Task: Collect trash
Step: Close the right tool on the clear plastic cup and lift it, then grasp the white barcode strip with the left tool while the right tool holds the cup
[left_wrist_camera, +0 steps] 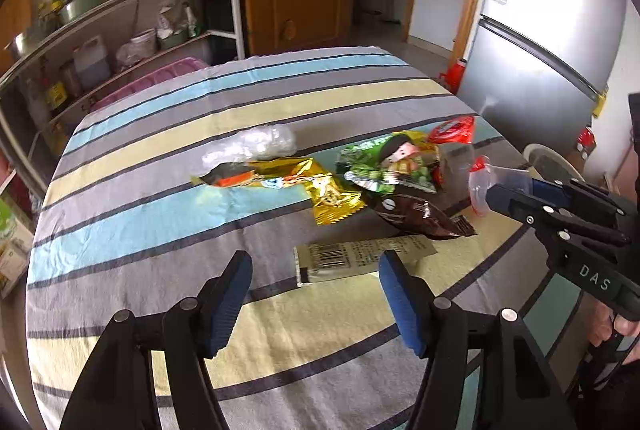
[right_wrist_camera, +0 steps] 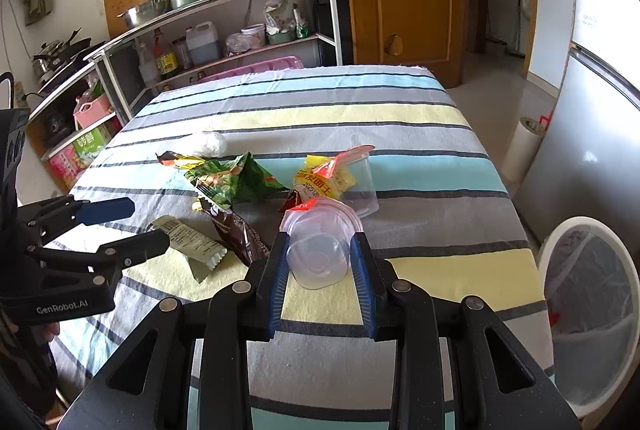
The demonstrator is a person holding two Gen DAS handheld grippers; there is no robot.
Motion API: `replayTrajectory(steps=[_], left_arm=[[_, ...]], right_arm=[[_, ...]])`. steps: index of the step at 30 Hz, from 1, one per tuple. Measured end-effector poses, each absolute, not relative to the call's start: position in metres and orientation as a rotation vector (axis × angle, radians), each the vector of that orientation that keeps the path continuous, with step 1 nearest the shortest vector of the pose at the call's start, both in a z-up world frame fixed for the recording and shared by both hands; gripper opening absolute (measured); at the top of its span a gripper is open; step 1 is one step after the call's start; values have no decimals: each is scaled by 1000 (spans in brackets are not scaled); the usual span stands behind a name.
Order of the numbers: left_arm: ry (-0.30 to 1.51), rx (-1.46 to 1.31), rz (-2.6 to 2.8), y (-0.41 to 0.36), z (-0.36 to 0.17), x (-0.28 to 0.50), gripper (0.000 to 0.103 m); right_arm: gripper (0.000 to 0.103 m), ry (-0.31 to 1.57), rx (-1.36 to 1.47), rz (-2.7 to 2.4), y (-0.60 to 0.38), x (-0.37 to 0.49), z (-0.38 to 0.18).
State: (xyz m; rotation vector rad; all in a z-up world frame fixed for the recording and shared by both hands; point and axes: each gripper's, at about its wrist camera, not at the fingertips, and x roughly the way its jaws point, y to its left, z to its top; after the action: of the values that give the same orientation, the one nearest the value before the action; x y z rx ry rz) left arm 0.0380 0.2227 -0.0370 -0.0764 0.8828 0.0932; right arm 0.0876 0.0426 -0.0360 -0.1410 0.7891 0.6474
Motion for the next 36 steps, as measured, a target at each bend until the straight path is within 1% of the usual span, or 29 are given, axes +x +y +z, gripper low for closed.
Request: replayTrajectory(steps=[6, 10, 18, 21, 23, 28, 31, 36], left_arm=[[908, 97, 21, 202, -47, 56, 68], [902, 134, 12, 199, -50, 65, 68], [947, 27, -69, 208, -55, 71, 69], [950, -11, -113, 206, -52, 62, 63], [963, -37, -143, 202, -52, 54, 63], [943, -30, -167, 194, -49, 40, 63], [936, -32, -60, 203, -46, 50, 63], [938, -6, -84, 196, -46, 65, 63]], right_arm=[[32, 794, -140, 630, 38, 89, -37], [32, 794, -140, 623, 38, 90, -37], [32, 796, -138, 617, 39, 91, -37], [32, 795, -134, 614, 38, 91, -37], [32, 796, -131, 612, 37, 92, -37], [32, 796, -121, 605, 32, 94, -37], [32, 796, -121, 602, 33, 94, -37], [32, 801, -129, 605, 34, 94, -39]])
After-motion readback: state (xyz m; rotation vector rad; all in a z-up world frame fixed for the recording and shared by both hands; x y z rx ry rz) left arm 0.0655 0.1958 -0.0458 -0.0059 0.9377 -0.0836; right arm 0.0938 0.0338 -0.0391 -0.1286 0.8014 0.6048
